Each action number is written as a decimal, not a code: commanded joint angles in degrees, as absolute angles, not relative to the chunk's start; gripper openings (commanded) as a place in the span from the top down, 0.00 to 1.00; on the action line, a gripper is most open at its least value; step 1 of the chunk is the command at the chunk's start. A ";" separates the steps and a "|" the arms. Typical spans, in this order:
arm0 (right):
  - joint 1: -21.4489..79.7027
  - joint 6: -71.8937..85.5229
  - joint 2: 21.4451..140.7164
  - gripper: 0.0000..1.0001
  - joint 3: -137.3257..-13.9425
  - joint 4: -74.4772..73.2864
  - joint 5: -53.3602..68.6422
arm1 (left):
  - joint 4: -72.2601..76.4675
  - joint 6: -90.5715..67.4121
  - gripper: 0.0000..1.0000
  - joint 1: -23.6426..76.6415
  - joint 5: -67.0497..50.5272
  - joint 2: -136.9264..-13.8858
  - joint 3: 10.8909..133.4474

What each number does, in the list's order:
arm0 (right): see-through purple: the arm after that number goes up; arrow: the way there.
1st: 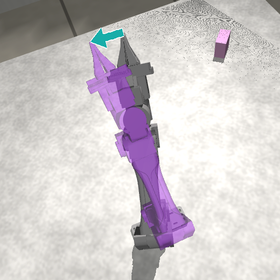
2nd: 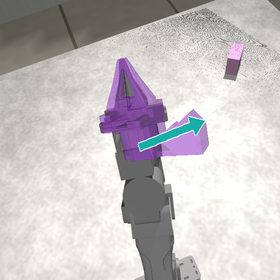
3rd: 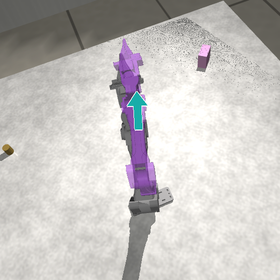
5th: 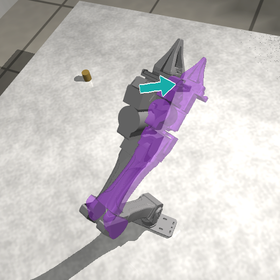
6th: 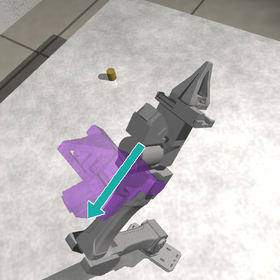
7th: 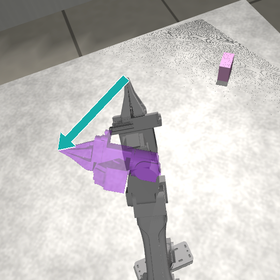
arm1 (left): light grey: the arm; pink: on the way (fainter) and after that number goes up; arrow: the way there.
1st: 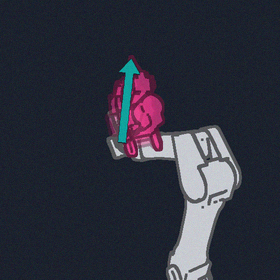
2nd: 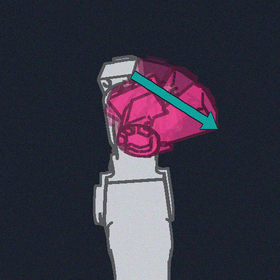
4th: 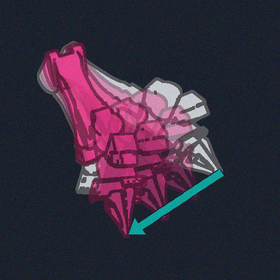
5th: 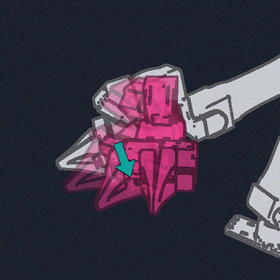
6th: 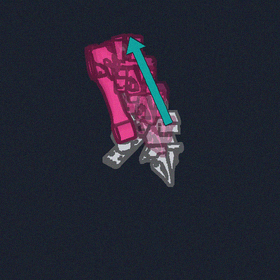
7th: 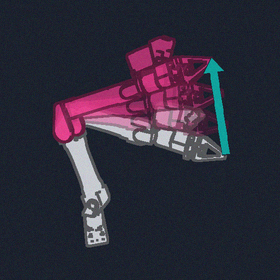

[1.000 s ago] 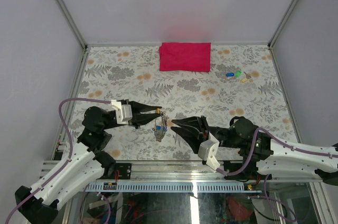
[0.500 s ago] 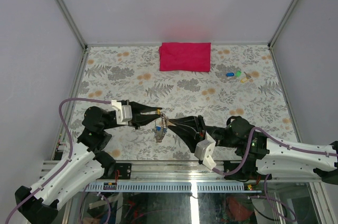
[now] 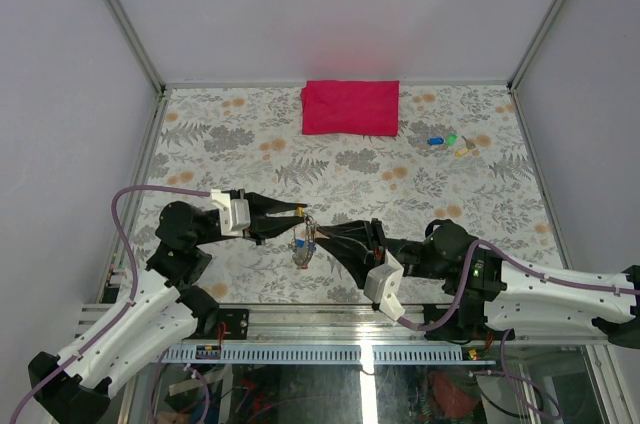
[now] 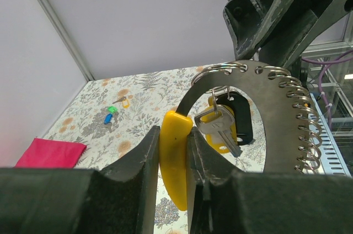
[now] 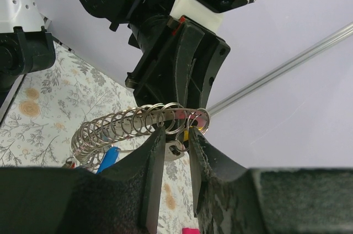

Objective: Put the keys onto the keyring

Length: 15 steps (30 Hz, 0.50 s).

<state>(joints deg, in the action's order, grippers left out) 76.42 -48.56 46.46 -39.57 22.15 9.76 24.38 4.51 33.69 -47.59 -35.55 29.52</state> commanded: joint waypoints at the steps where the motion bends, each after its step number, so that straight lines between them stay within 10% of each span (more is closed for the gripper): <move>1: 76.77 -47.75 47.02 0.70 -41.66 25.51 10.33 | 27.38 4.19 1.00 33.40 -48.03 -35.14 30.58; 15: 76.82 -46.79 46.50 0.68 -41.57 24.68 11.80 | 25.87 4.97 1.00 33.44 -47.42 -34.63 30.93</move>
